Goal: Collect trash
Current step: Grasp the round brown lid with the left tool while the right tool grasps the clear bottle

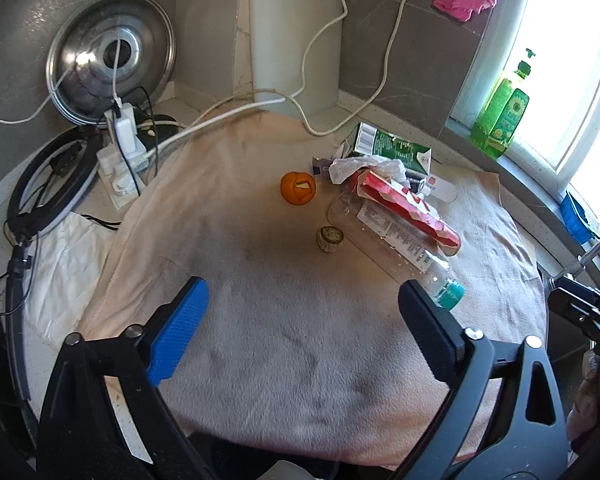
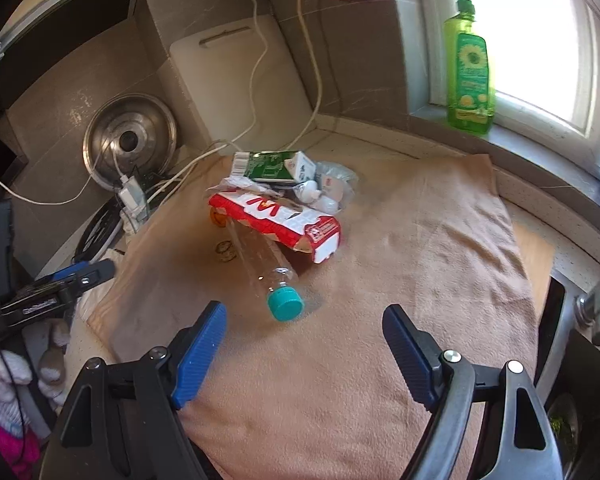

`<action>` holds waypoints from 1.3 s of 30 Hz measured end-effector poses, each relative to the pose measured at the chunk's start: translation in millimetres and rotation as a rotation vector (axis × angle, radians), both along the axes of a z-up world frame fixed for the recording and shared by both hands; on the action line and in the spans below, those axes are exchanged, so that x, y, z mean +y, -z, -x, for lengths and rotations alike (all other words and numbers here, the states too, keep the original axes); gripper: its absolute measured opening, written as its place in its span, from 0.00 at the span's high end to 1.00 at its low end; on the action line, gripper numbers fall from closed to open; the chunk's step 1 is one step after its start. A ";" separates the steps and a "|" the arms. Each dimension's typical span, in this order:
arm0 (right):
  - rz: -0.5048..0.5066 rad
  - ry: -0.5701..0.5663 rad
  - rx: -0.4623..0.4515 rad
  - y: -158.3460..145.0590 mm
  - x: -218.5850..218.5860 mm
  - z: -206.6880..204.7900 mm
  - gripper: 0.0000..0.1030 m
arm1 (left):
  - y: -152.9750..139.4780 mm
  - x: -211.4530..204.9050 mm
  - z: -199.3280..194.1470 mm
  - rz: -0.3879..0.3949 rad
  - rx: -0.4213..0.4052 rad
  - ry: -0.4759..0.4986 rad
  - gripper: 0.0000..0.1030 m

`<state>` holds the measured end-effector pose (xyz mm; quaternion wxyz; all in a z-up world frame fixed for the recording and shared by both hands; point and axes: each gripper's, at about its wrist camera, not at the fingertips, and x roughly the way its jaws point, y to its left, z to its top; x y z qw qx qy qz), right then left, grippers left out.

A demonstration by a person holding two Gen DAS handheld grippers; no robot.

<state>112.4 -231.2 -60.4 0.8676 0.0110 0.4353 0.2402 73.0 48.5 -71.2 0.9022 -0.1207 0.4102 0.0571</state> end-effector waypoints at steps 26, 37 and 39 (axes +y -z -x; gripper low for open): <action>-0.010 -0.189 0.275 69.1 71.9 -89.8 0.43 | 88.7 -6.7 -116.6 0.035 0.148 0.313 0.56; 0.006 -0.182 0.285 78.4 88.3 -102.3 0.43 | 104.8 -5.9 -145.5 0.042 0.166 0.371 0.65; 0.011 -0.180 0.283 79.4 90.6 -104.6 0.43 | 107.4 -7.4 -149.5 0.040 0.168 0.376 0.68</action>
